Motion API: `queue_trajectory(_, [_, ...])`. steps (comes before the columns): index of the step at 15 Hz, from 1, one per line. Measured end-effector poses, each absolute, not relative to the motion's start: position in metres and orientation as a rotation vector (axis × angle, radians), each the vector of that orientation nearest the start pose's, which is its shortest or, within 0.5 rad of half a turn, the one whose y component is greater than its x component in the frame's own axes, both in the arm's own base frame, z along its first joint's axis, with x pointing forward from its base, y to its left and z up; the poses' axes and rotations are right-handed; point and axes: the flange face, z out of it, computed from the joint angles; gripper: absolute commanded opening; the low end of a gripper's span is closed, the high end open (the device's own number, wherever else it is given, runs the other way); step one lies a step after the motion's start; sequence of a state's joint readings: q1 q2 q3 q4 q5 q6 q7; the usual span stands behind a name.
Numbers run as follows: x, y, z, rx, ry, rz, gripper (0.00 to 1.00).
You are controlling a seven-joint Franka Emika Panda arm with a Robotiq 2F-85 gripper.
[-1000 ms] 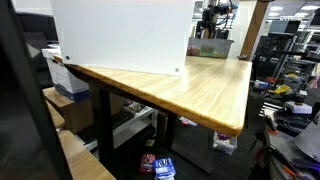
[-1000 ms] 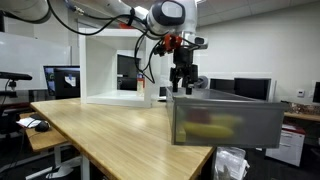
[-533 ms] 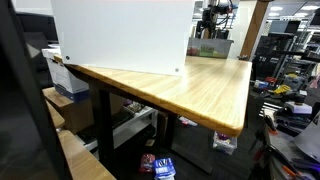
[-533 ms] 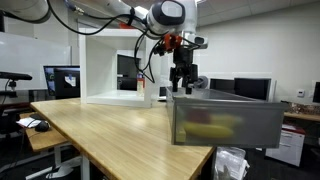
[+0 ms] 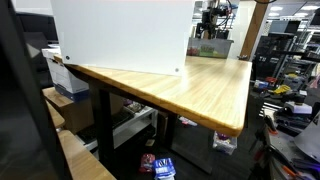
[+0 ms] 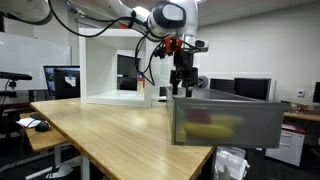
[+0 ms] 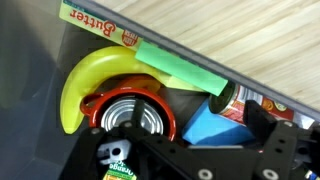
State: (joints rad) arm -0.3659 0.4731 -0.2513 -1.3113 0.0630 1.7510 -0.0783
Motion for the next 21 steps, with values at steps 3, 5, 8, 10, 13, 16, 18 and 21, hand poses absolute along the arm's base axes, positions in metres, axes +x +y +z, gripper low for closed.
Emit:
queue_trajectory(3, [0.588, -0.368, 0.473, -3.081, 0.811, 0.056, 1.00])
queue_trajectory(5, [0.588, -0.368, 0.473, -3.092, 0.772, 0.053, 1.00])
queue_trajectory(8, [0.590, -0.367, 0.473, -3.110, 0.694, 0.051, 1.00])
queue_trajectory(10, [0.591, -0.365, 0.471, -3.120, 0.637, 0.054, 1.00])
queue_trajectory(13, [0.596, -0.360, 0.467, -3.129, 0.560, 0.059, 1.00])
queue_trajectory(16, [0.597, -0.363, 0.463, -3.144, 0.490, 0.055, 1.00])
queue_trajectory(18, [0.594, -0.370, 0.460, -3.162, 0.446, 0.060, 1.00])
queue_trajectory(21, [0.588, -0.384, 0.458, -3.174, 0.417, 0.065, 1.00])
